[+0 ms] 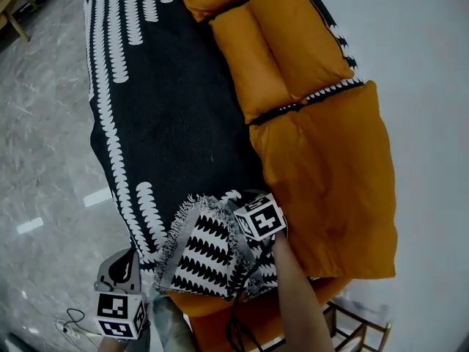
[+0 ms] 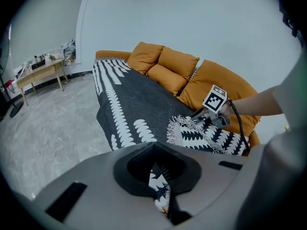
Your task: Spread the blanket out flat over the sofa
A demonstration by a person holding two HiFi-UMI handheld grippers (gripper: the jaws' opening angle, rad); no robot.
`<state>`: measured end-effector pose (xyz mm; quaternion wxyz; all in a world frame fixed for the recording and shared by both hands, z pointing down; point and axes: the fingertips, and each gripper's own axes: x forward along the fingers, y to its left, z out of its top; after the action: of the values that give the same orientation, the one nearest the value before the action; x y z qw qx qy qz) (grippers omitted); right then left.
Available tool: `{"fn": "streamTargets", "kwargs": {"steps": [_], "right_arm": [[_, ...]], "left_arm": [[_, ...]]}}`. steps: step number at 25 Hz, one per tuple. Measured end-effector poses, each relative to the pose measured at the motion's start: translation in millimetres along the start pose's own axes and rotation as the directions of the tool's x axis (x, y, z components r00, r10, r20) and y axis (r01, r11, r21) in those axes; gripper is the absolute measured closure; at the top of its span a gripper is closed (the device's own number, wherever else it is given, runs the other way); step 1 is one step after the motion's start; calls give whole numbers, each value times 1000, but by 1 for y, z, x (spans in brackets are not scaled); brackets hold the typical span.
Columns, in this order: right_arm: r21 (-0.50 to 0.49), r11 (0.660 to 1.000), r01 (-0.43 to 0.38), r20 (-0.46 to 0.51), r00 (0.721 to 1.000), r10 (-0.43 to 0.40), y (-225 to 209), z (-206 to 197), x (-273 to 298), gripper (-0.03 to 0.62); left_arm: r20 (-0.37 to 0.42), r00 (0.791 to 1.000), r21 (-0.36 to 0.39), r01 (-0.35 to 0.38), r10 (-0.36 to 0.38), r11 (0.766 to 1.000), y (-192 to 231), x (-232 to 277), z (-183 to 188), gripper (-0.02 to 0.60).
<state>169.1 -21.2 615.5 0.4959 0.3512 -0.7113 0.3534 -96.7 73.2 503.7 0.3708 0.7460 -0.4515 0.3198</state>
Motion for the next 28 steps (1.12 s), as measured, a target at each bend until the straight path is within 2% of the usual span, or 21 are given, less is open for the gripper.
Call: {"fn": "streamTargets", "kwargs": {"steps": [5,9,16,28], "right_arm": [[1,1000,-14,-2,1000,14,1,0,4,465],[-13,1000,-20,-34,999,19,4,-2,8,505],[-46,999,11,-67,998,-14,4,-4,2,557],[-45,998,41,-49,998,-43,18,-1,-18,563]], "left_arm": [[4,1000,2,-11,11,1000,5,3,0,578],[5,1000,5,-14,14,1000,8,4,-1,578],[5,1000,-3,-16,16,1000,8,-4,-6,578],[2,1000,21,2,-2,1000,14,-14,-12,578]]}}
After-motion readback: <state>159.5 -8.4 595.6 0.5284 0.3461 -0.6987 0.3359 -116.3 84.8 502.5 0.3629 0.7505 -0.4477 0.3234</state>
